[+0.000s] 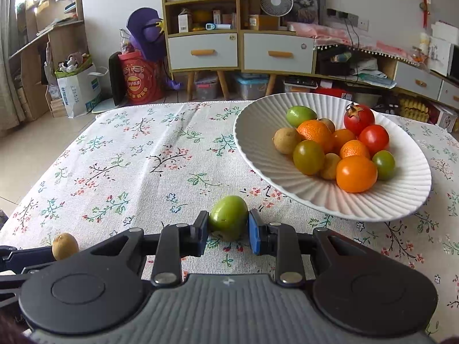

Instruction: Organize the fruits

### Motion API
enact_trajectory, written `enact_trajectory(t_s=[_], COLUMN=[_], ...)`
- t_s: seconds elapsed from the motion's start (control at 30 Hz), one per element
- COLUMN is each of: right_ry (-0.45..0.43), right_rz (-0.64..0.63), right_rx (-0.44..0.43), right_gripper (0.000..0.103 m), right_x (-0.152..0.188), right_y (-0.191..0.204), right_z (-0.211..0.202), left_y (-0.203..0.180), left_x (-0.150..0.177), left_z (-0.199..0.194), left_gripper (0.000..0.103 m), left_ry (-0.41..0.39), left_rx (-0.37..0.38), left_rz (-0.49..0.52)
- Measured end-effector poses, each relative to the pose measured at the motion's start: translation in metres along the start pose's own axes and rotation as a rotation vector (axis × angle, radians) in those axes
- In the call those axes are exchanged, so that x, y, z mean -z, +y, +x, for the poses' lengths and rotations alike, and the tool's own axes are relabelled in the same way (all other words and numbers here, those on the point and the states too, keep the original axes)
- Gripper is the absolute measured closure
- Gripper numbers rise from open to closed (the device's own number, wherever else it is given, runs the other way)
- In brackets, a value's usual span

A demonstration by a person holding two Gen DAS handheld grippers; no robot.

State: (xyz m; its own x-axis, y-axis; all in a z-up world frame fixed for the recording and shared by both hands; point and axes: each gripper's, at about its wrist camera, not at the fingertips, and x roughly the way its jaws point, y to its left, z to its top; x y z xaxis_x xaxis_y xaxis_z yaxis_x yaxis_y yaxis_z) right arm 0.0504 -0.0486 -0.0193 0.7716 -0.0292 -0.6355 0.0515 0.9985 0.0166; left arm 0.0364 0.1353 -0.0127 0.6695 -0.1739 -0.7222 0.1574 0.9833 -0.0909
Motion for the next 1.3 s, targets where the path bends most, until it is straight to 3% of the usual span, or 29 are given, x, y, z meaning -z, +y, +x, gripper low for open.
enact_trajectory(t_s=[0.7, 1.07, 1.3], right_ry=[0.044, 0.017, -0.010], right_rz=[-0.119, -0.152, -0.164], right_rx=[-0.232, -0.280, -0.256], right_gripper=[0.077, 0.077, 0.077], right_x=[-0.003, -0.013, -0.021], right_y=[-0.024, -0.048, -0.071], right_z=[-0.036, -0.053, -0.057], left_y=[-0.025, -0.040, -0.062], left_x=[-0.013, -0.020, -0.034], left_z=[-0.006, -0.005, -0.008], left_gripper=[0.087, 0.088, 0.088], left_ry=[-0.022, -0.036, -0.078], left_rx=[0.057, 0.084, 0.111], left_rz=[0.001, 0.007, 0.027])
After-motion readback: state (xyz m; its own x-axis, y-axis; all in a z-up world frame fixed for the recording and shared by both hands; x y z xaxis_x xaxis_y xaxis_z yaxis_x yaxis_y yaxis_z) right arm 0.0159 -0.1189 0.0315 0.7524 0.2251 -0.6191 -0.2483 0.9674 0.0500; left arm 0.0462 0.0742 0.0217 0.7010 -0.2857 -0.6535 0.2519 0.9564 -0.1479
